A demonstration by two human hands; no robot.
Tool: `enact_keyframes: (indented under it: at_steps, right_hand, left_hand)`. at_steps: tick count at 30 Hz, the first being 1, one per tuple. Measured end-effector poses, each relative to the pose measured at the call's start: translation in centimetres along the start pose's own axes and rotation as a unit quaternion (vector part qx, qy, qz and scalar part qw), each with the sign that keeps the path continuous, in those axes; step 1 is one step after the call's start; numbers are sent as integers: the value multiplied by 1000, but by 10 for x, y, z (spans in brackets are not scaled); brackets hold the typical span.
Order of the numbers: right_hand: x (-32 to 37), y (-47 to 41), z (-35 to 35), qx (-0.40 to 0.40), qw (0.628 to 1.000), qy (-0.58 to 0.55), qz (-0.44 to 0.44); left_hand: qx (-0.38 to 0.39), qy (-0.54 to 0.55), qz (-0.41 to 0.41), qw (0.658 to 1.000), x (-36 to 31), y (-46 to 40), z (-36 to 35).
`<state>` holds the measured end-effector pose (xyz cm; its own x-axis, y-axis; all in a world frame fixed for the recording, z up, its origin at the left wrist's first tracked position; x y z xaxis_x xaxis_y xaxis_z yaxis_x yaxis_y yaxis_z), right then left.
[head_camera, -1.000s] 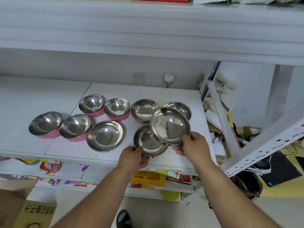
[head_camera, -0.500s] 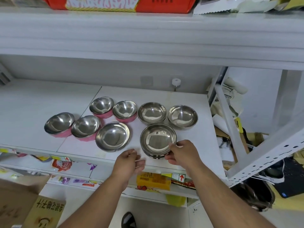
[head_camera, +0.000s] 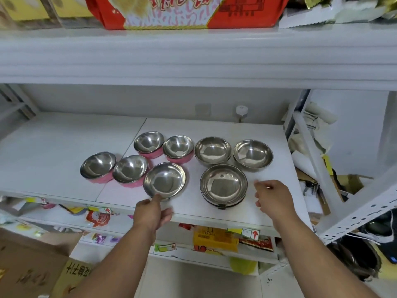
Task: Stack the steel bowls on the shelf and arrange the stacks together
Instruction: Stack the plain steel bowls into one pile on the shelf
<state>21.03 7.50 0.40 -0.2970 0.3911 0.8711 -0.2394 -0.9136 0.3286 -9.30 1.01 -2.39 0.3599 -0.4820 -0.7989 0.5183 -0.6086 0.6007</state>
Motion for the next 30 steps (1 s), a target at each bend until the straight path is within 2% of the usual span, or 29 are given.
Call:
enact_keyframes:
  at_steps: [8, 19, 30]
  right_hand:
    - [1, -8, -5, -41, 997, -48, -54]
    - [14, -63, -13, -51, 970, -187, -147]
    - [13, -111, -24, -27, 973, -157, -169]
  left_hand:
    - [56, 21, 8, 998, 2, -26, 4]
    - [71, 53, 10, 996, -3, -25, 10]
    - [85, 26, -41, 995, -31, -3, 2]
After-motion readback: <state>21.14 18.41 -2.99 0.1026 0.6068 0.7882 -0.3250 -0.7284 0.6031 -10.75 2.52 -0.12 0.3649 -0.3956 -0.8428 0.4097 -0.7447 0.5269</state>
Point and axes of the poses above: each hand's wrist, its own y-axis away from the middle knuckle, its own z-axis out of the back of the hand, x = y × z, the point moved 2 cm from there along -y, towards the middle knuckle
